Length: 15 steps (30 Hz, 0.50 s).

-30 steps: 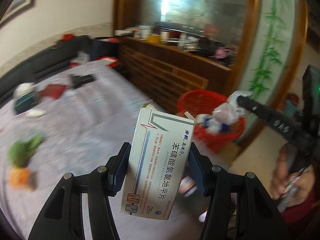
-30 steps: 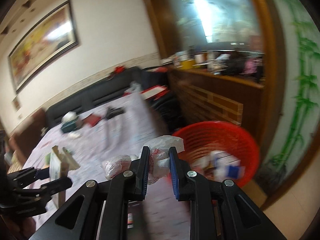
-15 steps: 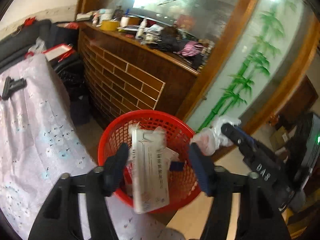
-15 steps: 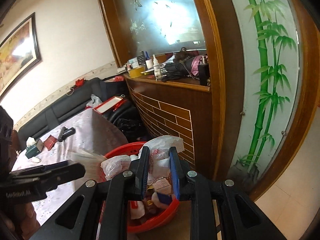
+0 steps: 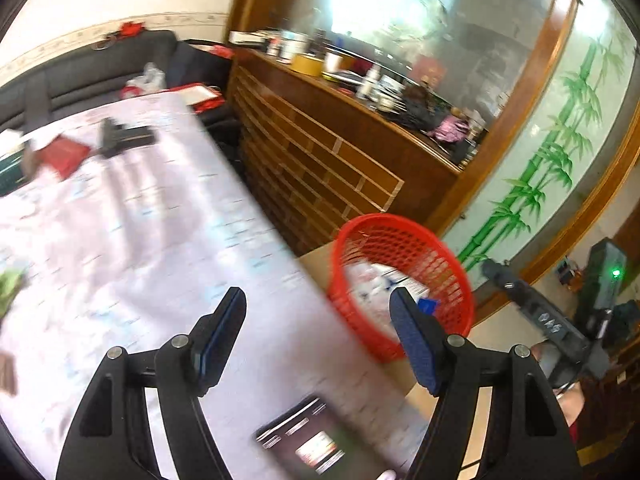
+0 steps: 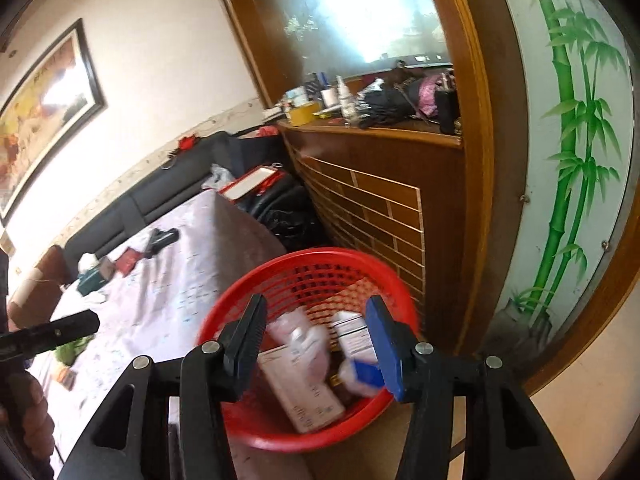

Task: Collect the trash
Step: 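Move both tools back over the bed toward the green towel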

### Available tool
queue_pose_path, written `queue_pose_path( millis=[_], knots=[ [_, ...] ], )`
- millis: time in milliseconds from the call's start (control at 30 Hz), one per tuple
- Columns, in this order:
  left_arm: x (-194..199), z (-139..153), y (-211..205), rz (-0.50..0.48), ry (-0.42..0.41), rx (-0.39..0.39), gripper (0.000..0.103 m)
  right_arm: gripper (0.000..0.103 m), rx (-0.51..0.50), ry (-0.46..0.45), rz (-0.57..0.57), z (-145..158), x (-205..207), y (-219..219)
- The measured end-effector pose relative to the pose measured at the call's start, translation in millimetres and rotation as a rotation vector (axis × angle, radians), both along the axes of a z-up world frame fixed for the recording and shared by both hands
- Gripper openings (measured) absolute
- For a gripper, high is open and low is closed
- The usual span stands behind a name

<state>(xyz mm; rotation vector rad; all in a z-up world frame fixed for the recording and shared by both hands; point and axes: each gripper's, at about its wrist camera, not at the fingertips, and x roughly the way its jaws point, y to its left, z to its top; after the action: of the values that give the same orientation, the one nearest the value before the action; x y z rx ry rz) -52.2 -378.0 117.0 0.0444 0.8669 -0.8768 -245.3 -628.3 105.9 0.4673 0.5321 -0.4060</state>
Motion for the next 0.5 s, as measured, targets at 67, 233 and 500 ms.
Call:
queue_pose_path(
  millis=[67, 233, 500],
  knots=[
    [-0.3, -2.1, 31.7, 0.046, -0.013, 0.016, 0.073, 0.055, -0.003, -0.015, 0.047, 8.6, -2.7, 18.5],
    [1.3, -11.0, 119.5, 0.163, -0.022, 0.049, 0.073, 0.058, 0.034, -0.064, 0.234, 29.6, 4.2, 73.7],
    [13.0, -28.7, 280.9, 0.474, 0.021, 0.062, 0.073, 0.063, 0.02, -0.011, 0.56, 45.2, 55.6, 185.2]
  ],
)
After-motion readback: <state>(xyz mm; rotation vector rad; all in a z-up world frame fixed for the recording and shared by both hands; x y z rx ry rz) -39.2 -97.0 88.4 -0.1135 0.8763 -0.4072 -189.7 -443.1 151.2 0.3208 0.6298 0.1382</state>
